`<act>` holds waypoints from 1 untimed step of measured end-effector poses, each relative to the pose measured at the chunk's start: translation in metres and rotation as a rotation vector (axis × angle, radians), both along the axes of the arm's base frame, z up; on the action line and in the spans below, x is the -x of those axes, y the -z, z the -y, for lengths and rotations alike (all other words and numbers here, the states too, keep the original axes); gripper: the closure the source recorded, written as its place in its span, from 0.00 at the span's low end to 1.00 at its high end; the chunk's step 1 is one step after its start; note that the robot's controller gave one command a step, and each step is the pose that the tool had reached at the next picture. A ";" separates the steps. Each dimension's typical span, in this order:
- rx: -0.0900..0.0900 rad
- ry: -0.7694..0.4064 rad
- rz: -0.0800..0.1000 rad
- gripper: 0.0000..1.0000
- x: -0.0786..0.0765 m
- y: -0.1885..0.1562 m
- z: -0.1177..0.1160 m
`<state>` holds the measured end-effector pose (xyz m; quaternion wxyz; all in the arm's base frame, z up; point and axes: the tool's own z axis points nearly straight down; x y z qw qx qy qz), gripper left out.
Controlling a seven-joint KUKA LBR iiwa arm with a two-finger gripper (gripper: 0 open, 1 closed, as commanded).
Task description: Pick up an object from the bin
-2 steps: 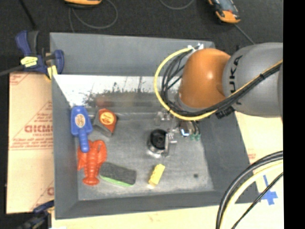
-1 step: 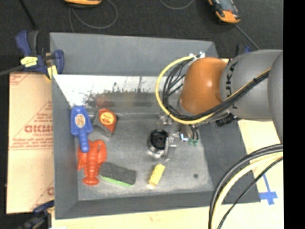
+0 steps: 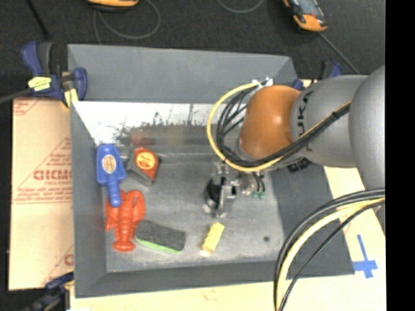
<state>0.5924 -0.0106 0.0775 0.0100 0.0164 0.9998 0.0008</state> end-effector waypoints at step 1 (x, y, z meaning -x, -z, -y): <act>0.000 0.001 0.000 1.00 0.000 0.000 0.000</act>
Offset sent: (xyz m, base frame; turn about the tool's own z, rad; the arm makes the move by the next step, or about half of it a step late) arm 0.0320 0.0156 0.1144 0.0259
